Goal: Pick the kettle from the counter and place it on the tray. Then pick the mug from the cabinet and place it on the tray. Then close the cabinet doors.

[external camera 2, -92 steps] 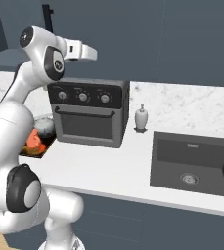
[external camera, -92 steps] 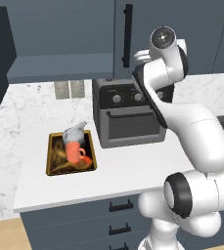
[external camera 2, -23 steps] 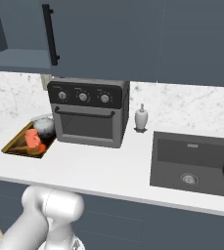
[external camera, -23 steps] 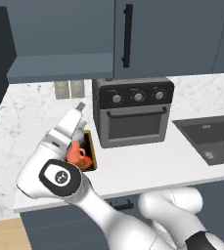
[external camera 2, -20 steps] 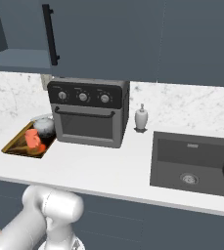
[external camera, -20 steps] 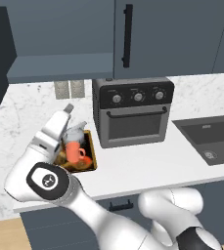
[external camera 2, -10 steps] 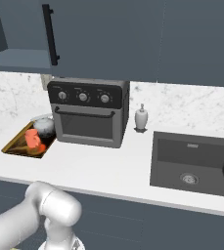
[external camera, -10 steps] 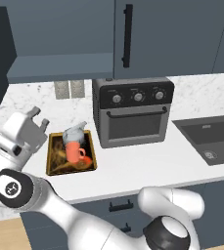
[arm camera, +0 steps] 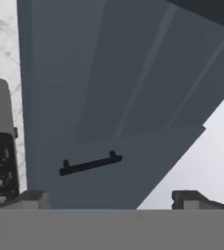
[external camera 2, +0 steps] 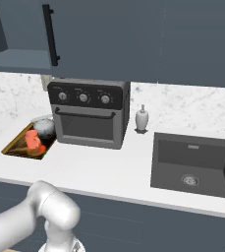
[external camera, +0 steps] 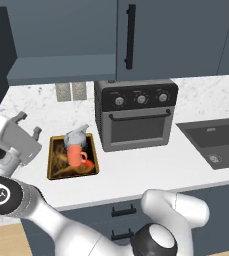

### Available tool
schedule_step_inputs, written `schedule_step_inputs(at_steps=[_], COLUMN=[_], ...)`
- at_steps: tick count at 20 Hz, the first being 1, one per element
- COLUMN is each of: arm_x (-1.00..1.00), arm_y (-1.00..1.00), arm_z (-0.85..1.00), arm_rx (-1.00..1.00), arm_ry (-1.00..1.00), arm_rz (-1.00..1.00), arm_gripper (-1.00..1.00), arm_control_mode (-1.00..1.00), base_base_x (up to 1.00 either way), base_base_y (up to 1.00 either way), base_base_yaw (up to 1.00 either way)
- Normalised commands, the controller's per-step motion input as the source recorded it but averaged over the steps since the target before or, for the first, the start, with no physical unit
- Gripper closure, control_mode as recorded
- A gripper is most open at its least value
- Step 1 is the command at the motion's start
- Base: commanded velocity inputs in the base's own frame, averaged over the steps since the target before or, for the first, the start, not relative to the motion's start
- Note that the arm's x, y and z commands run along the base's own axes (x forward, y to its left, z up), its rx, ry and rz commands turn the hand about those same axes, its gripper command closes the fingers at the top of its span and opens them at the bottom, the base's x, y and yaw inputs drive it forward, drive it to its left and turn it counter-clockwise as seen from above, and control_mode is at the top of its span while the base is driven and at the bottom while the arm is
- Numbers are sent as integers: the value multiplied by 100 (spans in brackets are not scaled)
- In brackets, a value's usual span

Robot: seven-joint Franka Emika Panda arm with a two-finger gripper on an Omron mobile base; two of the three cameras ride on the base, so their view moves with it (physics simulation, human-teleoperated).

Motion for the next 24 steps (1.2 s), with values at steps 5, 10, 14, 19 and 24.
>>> schedule_step_inputs(at_steps=[5,10,14,19,24], arm_x=[17,21,18,8,2], arm_y=[11,6,6,53,93], arm_z=[-25,-55,-55,-14,-4], arm_rx=[-6,-6,-3,-4,-6], arm_ry=[7,3,0,3,7], arm_rz=[1,9,13,1,-2], arm_gripper=[-100,-100,-100,-100,-100], arm_control_mode=[-100,-100,-100,-100,-100], base_base_x=[0,0,0,0,0], base_base_y=[0,0,0,0,0], base_base_yaw=[0,0,0,0,0])
